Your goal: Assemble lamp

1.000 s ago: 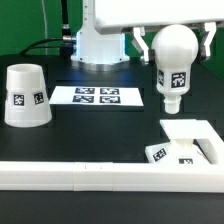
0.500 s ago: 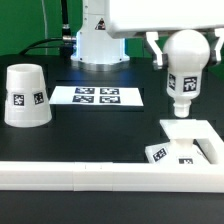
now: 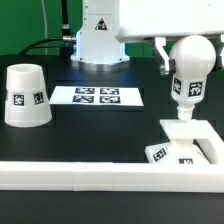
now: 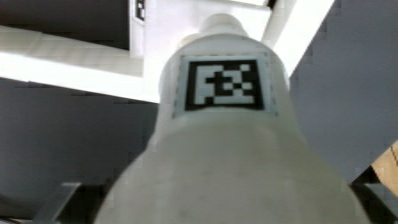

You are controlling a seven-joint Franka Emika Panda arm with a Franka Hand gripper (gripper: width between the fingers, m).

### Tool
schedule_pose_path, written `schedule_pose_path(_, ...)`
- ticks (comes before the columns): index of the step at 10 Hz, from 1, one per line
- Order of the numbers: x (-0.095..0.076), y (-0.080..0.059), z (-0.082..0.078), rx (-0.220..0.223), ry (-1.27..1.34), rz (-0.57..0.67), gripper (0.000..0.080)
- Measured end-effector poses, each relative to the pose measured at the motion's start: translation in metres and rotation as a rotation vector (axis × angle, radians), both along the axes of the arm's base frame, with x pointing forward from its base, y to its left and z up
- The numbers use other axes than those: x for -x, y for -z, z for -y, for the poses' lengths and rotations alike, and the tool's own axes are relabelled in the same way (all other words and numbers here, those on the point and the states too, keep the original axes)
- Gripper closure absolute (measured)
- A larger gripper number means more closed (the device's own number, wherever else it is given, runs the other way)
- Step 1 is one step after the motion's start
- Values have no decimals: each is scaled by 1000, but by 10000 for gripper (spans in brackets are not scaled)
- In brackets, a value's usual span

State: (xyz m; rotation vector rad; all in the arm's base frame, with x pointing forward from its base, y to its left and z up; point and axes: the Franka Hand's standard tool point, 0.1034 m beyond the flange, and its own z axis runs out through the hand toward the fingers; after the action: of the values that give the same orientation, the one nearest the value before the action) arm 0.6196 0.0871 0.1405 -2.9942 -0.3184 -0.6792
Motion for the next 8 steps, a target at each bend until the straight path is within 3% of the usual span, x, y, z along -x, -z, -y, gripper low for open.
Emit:
schedule_pose_path(1, 0, 1, 0, 1, -1, -1, 226)
schedule_pose_path(4, -21, 5, 6, 16, -30, 9, 226)
schedule_pose_path(8, -18, 13, 5, 17, -32, -2, 226)
